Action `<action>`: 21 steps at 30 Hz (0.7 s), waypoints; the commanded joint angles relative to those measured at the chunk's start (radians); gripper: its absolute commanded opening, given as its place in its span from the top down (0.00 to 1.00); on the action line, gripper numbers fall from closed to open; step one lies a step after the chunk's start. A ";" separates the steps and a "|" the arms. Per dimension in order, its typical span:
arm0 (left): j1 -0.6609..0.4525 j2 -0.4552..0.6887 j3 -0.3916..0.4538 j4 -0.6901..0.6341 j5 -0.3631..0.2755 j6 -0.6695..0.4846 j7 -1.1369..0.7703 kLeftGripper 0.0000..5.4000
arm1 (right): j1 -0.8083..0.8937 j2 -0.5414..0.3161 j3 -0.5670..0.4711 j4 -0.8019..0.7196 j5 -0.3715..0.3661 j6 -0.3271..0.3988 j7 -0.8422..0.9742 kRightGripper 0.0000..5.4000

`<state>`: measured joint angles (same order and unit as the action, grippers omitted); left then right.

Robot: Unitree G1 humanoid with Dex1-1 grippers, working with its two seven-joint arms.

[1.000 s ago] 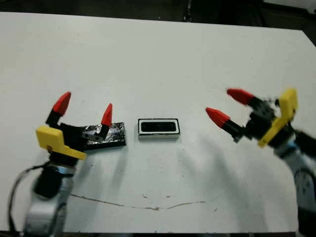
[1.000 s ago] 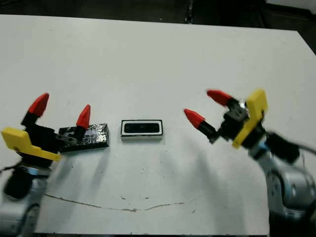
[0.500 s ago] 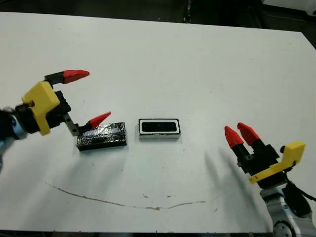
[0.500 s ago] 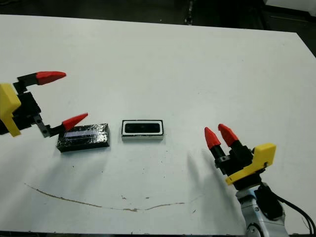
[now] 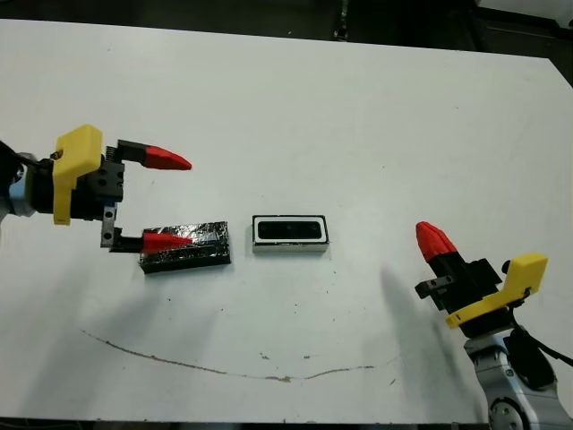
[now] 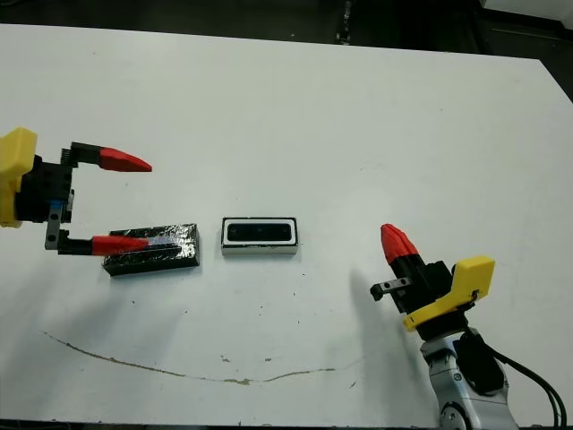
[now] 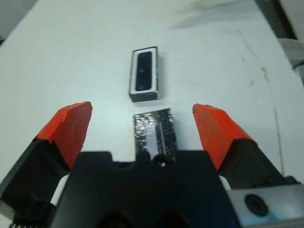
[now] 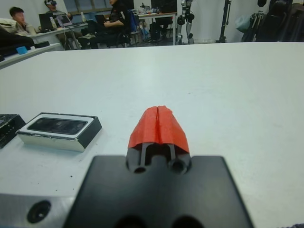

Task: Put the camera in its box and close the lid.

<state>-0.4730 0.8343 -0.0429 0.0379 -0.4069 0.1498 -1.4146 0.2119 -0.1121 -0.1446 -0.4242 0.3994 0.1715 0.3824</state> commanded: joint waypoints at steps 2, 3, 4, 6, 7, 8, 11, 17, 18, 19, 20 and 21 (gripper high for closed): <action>0.038 -0.042 -0.001 0.011 -0.009 -0.052 -0.015 0.00 | 0.006 -0.019 0.001 -0.002 0.004 0.010 -0.012 1.00; 0.047 -0.047 0.000 0.007 -0.008 -0.056 -0.011 0.00 | 0.006 -0.019 0.001 -0.003 0.005 0.013 -0.015 1.00; 0.054 -0.052 0.000 0.004 -0.008 -0.062 -0.009 0.00 | 0.006 -0.019 0.002 -0.003 0.006 0.015 -0.017 1.00; 0.064 -0.058 -0.003 0.003 -0.002 -0.072 -0.005 0.00 | 0.006 -0.020 0.003 -0.003 0.010 0.017 -0.020 1.00; 0.068 -0.061 -0.004 0.004 0.003 -0.076 0.000 0.00 | 0.006 -0.021 0.003 -0.003 0.011 0.018 -0.021 1.00; 0.076 -0.062 -0.005 0.001 0.014 -0.075 0.014 0.00 | 0.005 -0.022 0.003 0.002 0.015 0.014 -0.016 1.00; 0.095 -0.063 -0.012 -0.007 0.049 -0.088 0.053 0.00 | 0.005 -0.025 0.004 0.003 0.020 0.012 -0.016 1.00; 0.097 -0.056 -0.046 -0.017 0.094 -0.067 0.083 0.00 | 0.009 -0.026 0.009 -0.003 0.020 0.005 -0.021 1.00; 0.096 -0.053 -0.052 -0.021 0.104 -0.063 0.089 0.00 | 0.009 -0.026 0.010 -0.002 0.020 0.004 -0.021 1.00; 0.093 -0.047 -0.060 -0.025 0.118 -0.059 0.093 0.00 | 0.009 -0.027 0.010 -0.001 0.019 0.003 -0.020 1.00; 0.090 -0.044 -0.066 -0.029 0.127 -0.052 0.095 0.00 | 0.009 -0.027 0.010 -0.001 0.021 0.003 -0.019 1.00; 0.089 -0.044 -0.068 -0.029 0.134 -0.057 0.098 0.00 | 0.009 -0.028 0.010 0.001 0.018 -0.001 -0.018 1.00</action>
<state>-0.3879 0.7771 -0.0992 0.0178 -0.2959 0.0872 -1.3234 0.2106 -0.1244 -0.1312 -0.4257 0.4166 0.1711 0.3666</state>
